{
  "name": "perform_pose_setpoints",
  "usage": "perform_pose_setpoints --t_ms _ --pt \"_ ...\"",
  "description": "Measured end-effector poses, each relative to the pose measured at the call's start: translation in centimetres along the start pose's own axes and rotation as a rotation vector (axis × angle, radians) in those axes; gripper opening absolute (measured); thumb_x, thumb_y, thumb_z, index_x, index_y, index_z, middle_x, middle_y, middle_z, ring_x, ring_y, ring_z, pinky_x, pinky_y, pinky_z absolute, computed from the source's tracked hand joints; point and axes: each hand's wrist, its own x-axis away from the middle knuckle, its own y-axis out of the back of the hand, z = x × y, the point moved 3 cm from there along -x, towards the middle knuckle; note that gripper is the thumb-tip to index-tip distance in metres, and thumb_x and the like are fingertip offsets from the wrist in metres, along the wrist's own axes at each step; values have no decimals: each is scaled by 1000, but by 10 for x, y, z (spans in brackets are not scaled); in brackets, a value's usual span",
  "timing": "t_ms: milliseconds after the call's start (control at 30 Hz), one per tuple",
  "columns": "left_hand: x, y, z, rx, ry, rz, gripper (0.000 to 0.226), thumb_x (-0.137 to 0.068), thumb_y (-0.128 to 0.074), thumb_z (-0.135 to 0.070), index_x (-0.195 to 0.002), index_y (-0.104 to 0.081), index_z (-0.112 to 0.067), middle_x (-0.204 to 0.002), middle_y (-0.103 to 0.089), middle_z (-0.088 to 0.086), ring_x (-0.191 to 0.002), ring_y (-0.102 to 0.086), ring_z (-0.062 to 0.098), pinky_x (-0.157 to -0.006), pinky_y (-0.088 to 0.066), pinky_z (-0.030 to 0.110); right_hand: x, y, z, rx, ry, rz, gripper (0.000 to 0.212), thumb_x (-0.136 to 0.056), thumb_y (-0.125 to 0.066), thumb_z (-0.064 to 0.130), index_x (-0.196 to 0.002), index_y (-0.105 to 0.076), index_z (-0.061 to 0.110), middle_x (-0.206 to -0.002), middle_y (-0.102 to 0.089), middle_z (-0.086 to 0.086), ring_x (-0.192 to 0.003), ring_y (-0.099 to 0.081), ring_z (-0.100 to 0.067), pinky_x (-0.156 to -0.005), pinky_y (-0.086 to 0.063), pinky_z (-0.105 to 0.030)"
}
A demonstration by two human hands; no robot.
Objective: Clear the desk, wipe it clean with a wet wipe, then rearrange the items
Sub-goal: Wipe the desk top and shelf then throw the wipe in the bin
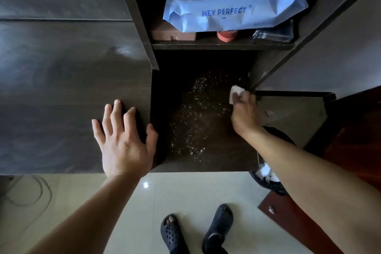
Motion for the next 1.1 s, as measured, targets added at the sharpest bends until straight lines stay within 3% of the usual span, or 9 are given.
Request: perform_pose_setpoints --t_ms 100,200,367,467,700,833,967,1033,1100 --pt "1 1 -1 17 9 -15 54 -86 -44 -42 -123 -50 -4 -146 -36 20 -140 -23 35 -114 -12 58 41 -3 10 -77 83 88 46 -97 -40 18 -139 -33 1 -149 -21 -20 -137 -22 -35 -112 -23 -37" --pt "0 2 -2 20 18 -19 55 -85 -44 -42 -123 -51 -3 -146 -37 20 -140 -24 35 -114 -12 58 60 -2 8 -96 117 231 61 -100 -26 45 -145 -26 4 -157 -8 -13 -145 -9 -26 -118 -13 -36" --pt "0 1 0 13 18 -30 55 -86 -44 -43 -123 -51 -3 -146 -37 20 -140 -25 35 -115 -12 56 -39 8 24 -77 -2 364 89 -90 -14 68 -149 1 3 -156 15 -15 -144 13 -26 -119 -2 -44" --pt "0 1 0 22 21 -32 56 -85 -45 -43 -124 -50 -4 -147 -36 19 -141 -24 34 -116 -11 55 -84 13 22 -112 -128 365 99 -83 -11 77 -149 2 5 -156 18 -11 -144 15 -27 -117 -5 -52" --pt "0 2 0 21 21 -17 57 -87 -44 -45 -125 -51 -3 -147 -36 19 -141 -23 34 -116 -11 56 21 2 8 -11 49 336 91 -89 -11 68 -148 0 -1 -155 17 -18 -144 17 -26 -119 4 -37" --pt "0 2 0 16 17 -17 57 -87 -44 -46 -125 -51 -4 -147 -36 19 -141 -24 34 -116 -10 55 -50 8 12 -101 -15 295 84 -92 -14 66 -149 -2 6 -157 14 -11 -144 15 -23 -117 -1 -39" --pt "0 2 -1 15 17 -20 56 -87 -46 -44 -125 -50 -4 -147 -37 19 -141 -24 34 -116 -10 54 -130 11 20 -104 -14 209 59 -101 -19 45 -148 -21 9 -158 -9 -13 -145 -5 -27 -118 -3 -35" --pt "0 2 0 10 10 -20 56 -87 -46 -44 -125 -50 -4 -146 -37 20 -141 -24 34 -116 -11 55 -120 9 18 -80 57 153 52 -103 -23 36 -147 -26 9 -158 -11 -13 -145 -6 -27 -117 -3 -33" --pt "-1 3 0 10 13 -11 57 -87 -45 -45 -126 -50 -4 -147 -36 20 -141 -23 34 -116 -11 55 -77 6 8 -117 149 106 45 -102 -30 26 -143 -34 8 -156 -17 -13 -144 -14 -30 -116 -15 -37"
